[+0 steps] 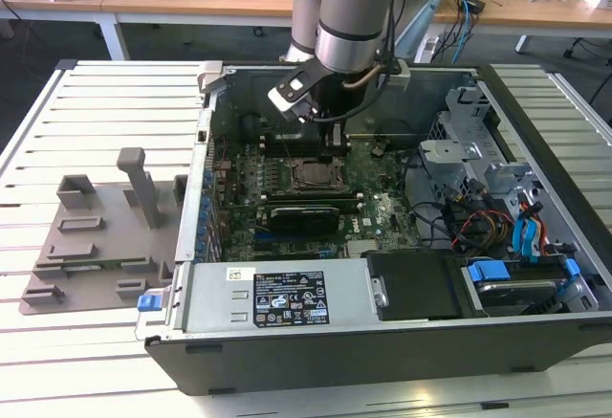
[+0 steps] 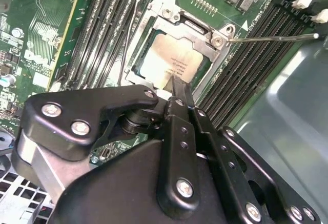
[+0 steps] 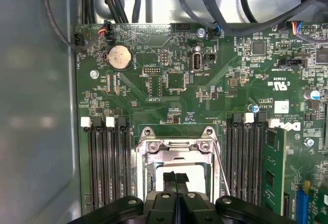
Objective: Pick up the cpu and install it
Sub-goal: 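Close the cpu cover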
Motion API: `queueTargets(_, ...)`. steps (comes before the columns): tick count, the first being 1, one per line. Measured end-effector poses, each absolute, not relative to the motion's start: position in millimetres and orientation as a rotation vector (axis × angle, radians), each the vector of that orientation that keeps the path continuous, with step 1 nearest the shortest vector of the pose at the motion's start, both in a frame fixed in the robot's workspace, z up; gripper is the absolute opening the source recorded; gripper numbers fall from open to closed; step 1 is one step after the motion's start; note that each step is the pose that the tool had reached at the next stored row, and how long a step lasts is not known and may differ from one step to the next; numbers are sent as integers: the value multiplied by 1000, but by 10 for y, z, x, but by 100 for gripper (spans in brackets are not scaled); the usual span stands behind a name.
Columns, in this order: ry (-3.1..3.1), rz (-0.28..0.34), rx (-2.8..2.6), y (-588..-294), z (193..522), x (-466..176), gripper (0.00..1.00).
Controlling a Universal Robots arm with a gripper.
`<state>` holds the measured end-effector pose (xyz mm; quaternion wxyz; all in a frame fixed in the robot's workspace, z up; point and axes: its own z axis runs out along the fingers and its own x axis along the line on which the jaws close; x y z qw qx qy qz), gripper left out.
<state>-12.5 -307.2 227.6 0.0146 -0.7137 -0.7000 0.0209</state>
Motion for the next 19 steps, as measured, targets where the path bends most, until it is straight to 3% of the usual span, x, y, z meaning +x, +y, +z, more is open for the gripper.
queueTargets(19,-2179,65,-2221,-3072,2597,-125,11)
